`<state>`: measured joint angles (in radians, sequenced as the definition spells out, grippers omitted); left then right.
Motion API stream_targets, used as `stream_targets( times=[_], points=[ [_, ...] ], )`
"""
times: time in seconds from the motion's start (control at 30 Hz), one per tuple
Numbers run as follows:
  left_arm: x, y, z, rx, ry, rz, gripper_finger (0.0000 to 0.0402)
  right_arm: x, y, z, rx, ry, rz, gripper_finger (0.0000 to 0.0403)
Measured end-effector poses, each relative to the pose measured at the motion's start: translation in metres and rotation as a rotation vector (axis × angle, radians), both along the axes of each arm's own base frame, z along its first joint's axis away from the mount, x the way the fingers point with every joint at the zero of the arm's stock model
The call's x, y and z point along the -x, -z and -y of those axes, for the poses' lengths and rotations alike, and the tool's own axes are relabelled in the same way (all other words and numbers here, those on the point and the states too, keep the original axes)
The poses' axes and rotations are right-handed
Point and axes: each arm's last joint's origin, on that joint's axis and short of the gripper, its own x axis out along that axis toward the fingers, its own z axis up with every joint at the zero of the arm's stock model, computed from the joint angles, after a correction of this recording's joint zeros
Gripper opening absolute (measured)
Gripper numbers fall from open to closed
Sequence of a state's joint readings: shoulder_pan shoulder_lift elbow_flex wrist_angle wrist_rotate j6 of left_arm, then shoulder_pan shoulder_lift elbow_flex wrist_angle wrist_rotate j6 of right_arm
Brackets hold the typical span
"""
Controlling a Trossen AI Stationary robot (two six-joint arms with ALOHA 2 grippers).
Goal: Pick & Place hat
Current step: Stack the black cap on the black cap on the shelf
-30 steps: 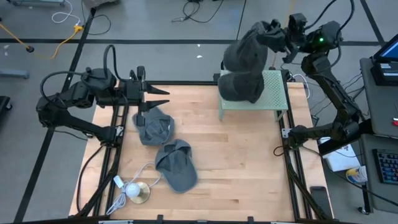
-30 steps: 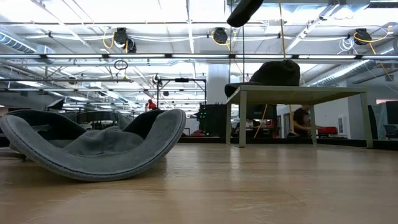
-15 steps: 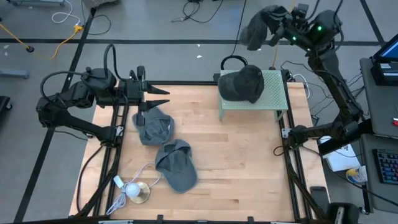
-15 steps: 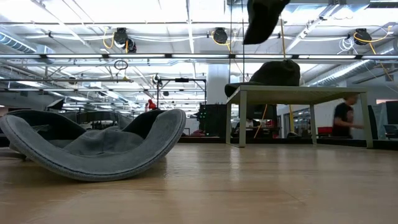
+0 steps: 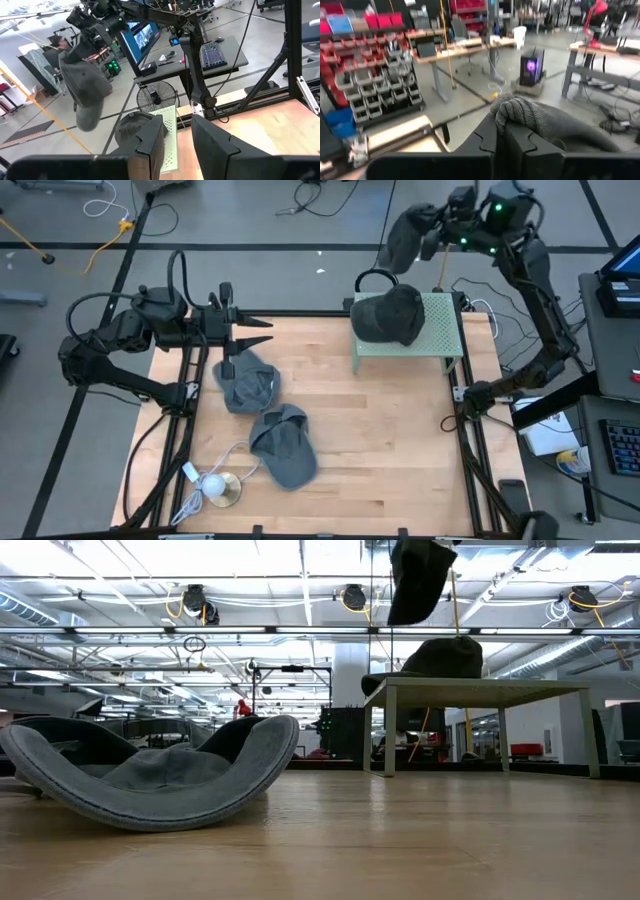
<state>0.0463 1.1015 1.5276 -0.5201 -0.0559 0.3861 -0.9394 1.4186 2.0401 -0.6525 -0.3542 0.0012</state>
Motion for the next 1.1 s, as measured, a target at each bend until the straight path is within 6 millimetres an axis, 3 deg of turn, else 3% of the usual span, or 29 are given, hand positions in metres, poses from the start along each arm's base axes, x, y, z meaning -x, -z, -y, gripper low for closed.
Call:
stream_targets(
  times=[0.47,1.1],
  points=[
    [0.000,0.000,0.000,-0.001,0.001,-0.001,0.0108,-0.052,0.032,-0.018,-0.009,-0.180,-0.274,0.0002],
    [0.000,0.000,0.000,0.006,0.001,-0.002,0.0108,-0.069,0.068,-0.022,-0.074,-0.326,-0.449,0.0002]
  ],
)
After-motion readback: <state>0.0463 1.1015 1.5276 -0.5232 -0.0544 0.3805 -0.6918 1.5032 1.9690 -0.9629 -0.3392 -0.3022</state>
